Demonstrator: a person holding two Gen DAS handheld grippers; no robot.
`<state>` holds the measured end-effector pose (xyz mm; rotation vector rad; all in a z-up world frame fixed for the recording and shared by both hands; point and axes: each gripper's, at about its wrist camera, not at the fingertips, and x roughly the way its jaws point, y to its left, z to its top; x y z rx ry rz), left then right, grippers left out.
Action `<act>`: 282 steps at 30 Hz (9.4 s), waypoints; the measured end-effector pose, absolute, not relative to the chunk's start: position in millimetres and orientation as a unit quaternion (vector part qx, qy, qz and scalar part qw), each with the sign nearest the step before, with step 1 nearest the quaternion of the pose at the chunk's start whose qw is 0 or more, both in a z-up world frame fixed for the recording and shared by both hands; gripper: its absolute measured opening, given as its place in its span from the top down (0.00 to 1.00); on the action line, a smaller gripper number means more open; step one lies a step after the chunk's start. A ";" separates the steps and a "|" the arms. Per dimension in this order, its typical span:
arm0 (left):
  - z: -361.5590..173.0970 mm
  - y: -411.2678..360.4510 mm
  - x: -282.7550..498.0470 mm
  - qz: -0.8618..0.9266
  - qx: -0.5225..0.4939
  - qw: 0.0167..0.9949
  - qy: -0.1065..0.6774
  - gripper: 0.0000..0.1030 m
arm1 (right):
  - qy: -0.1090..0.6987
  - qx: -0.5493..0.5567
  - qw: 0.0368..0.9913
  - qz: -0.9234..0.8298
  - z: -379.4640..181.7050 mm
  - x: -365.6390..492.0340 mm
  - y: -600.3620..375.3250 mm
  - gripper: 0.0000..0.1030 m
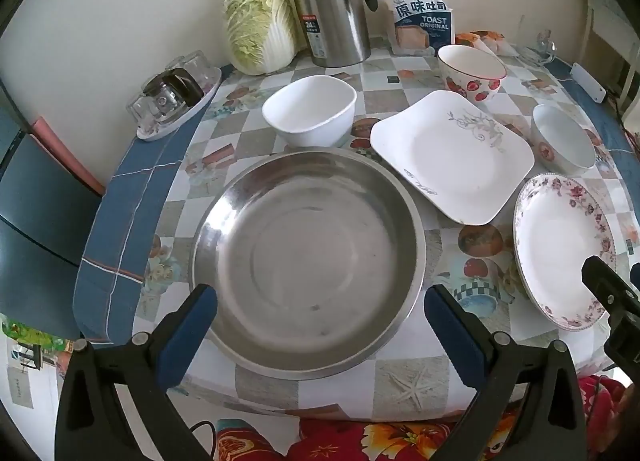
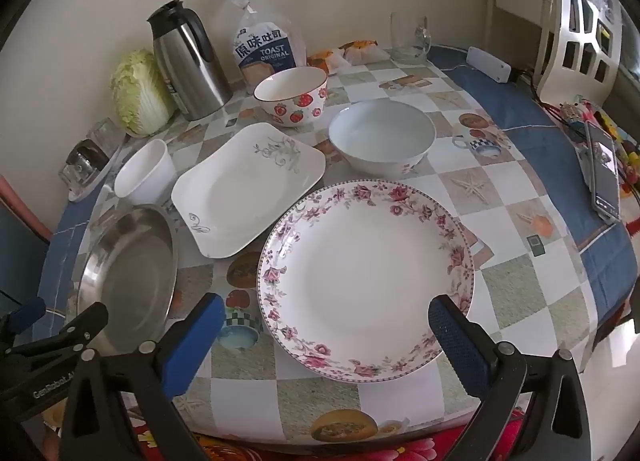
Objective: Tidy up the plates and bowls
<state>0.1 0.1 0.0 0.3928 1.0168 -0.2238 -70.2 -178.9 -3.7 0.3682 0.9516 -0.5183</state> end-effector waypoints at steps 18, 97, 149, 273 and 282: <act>1.3 1.5 -0.3 -0.105 0.184 0.850 0.482 0.00 | 0.448 0.175 0.842 -0.244 -2.8 -70.2 -178.4 0.00; -31.9 185.3 90.6 -0.047 -0.124 0.854 0.503 0.00 | 0.490 0.161 0.845 -0.142 -28.3 59.2 -118.1 0.00; -100.3 171.8 145.9 -0.023 -0.046 0.813 0.579 0.23 | 0.558 0.223 0.798 -0.034 -96.4 86.6 -107.8 0.69; -6.9 -46.1 165.8 -0.198 -0.115 0.826 0.515 0.73 | 0.382 0.326 0.856 -0.122 0.7 17.7 -293.8 0.88; -23.1 -29.4 171.5 -0.185 -0.129 0.813 0.536 0.73 | 0.414 0.305 0.849 -0.123 -14.4 31.4 -283.2 0.88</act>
